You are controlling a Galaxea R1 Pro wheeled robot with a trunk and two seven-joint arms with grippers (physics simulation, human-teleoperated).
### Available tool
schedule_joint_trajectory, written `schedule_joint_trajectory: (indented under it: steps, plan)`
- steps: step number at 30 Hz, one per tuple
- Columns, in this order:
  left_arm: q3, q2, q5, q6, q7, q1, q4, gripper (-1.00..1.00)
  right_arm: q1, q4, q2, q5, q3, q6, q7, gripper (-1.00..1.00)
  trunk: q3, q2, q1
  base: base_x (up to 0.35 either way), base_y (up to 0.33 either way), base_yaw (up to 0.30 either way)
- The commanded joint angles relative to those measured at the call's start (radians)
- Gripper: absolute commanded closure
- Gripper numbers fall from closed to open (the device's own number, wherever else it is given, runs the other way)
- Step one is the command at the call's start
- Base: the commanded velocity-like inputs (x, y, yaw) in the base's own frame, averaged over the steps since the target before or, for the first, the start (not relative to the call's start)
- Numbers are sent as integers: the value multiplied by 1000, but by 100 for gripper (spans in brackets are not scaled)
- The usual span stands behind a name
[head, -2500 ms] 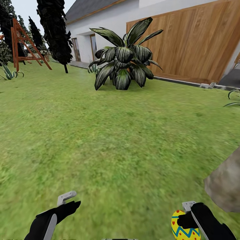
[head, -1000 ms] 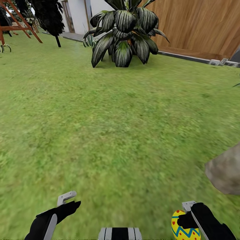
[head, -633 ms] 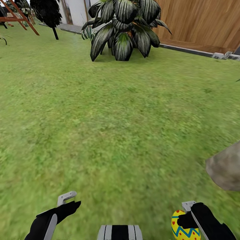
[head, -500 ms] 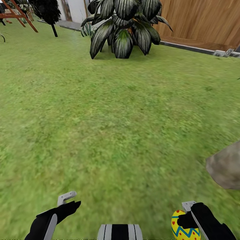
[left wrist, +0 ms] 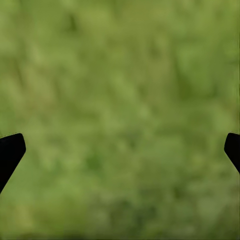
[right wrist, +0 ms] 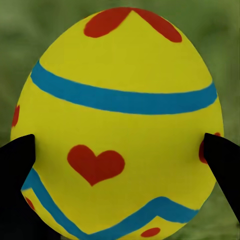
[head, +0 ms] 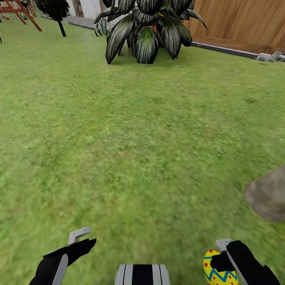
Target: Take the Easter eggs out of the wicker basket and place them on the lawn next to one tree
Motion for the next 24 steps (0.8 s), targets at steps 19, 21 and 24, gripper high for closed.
schedule_joint_trajectory:
  steps: [19,21,24]
  plan:
    - [4,-1,3,7,-5,0,-1,-100,0,-1,-1,11,2,3,6,-100,23,1,-3,0,0,0]
    - [5,-1,5,6,-6,0,1,-100,0,-1,-1,11,2,3,6,-100,30,2,-4,-111,0,0]
    - [4,-1,4,7,-6,0,4,-100,0,-1,-1,11,2,3,6,-100,42,2,-5,-302,0,0]
